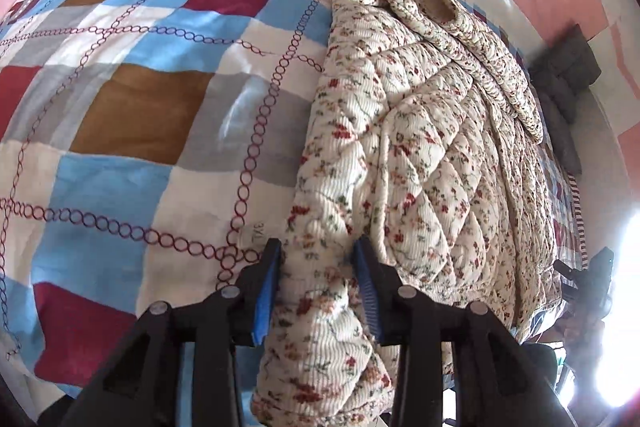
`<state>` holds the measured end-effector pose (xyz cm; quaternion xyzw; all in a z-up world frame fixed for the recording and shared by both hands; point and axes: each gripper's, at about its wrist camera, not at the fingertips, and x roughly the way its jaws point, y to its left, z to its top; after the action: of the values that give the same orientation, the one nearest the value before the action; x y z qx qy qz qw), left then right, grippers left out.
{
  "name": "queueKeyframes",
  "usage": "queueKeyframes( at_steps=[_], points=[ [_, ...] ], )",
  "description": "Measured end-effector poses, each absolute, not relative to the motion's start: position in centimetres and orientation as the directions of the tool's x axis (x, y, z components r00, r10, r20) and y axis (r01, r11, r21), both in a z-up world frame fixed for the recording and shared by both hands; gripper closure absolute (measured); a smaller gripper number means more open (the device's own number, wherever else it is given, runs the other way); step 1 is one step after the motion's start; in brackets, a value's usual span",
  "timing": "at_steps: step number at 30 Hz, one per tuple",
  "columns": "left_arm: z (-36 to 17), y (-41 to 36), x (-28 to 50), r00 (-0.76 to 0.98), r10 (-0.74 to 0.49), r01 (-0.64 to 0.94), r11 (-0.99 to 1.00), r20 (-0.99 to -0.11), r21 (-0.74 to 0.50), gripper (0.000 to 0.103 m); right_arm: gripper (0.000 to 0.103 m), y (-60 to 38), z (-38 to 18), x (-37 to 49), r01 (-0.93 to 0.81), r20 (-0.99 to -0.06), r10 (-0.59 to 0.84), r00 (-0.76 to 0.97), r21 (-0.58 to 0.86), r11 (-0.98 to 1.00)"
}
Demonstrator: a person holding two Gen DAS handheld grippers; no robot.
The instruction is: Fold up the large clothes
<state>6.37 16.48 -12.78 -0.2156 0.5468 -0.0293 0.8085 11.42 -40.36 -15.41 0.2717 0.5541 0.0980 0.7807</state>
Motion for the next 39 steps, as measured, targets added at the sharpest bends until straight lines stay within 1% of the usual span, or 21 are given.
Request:
queueKeyframes(
  at_steps=[2,6,9,10,11,12,13,14,16,19,26,32,36,39],
  points=[
    [-12.7,16.2,5.7,0.407,-0.283,-0.187,0.905,-0.868,-0.383,0.064,0.035,-40.0,-15.3,11.3,0.142,-0.802,0.478,0.357,0.553,0.821],
    [-13.2,16.2,4.3,0.386,-0.332,-0.212,0.876,-0.861,-0.433,0.064,0.035,-38.8,-14.6,10.9,0.111,-0.79,0.509,0.341,0.571,0.813],
    [-13.7,15.8,3.7,0.361,-0.332,-0.208,0.882,-0.872,-0.422,0.064,0.041,-38.2,-14.8,11.1,0.113,-0.82,0.483,0.306,0.535,0.837],
    [-13.7,15.8,3.7,0.36,-0.33,-0.209,0.883,-0.873,-0.42,0.066,0.05,-38.2,-15.0,11.2,0.126,-0.836,0.463,0.296,0.514,0.848],
    [-13.5,15.8,3.8,0.357,-0.332,-0.206,0.883,-0.873,-0.421,0.071,0.066,-38.4,-15.1,11.2,0.147,-0.846,0.449,0.288,0.502,0.852],
    [-13.2,15.7,3.7,0.359,-0.341,-0.201,0.881,-0.869,-0.429,0.08,0.074,-38.6,-15.0,11.2,0.161,-0.841,0.458,0.289,0.515,0.842],
    [-12.6,15.7,3.7,0.369,-0.346,-0.19,0.881,-0.863,-0.434,0.085,0.084,-38.9,-14.6,11.0,0.159,-0.821,0.485,0.301,0.545,0.824],
    [-11.9,15.6,3.6,0.382,-0.347,-0.174,0.883,-0.856,-0.436,0.086,0.086,-39.0,-13.8,10.7,0.142,-0.8,0.507,0.32,0.569,0.81],
    [-10.2,15.4,3.5,0.417,-0.358,-0.142,0.882,-0.836,-0.449,0.088,0.088,-38.9,-11.9,10.2,0.092,-0.767,0.534,0.356,0.597,0.797],
    [-7.9,16.1,3.7,0.475,-0.407,-0.125,0.846,-0.781,-0.517,0.089,0.09,-39.3,-9.4,10.2,0.042,-0.709,0.579,0.403,0.646,0.762],
    [-2.5,17.7,6.1,0.6,-0.462,-0.091,0.771,-0.653,-0.63,0.089,0.09,-40.7,-6.2,11.8,0.015,-0.587,0.629,0.509,0.737,0.676],
    [1.8,19.2,12.3,0.684,-0.455,-0.06,0.744,-0.57,-0.666,0.09,0.091,-42.4,-2.7,16.0,-0.002,-0.497,0.624,0.603,0.781,0.625],
    [4.0,19.8,17.7,0.72,-0.446,-0.043,0.737,-0.532,-0.675,0.09,0.091,-42.5,-0.1,21.0,-0.022,-0.469,0.61,0.639,0.781,0.624],
    [5.0,20.1,22.1,0.733,-0.43,-0.054,0.735,-0.527,-0.676,0.09,0.091,-42.2,1.2,25.5,-0.019,-0.457,0.597,0.66,0.784,0.621]
  ],
)
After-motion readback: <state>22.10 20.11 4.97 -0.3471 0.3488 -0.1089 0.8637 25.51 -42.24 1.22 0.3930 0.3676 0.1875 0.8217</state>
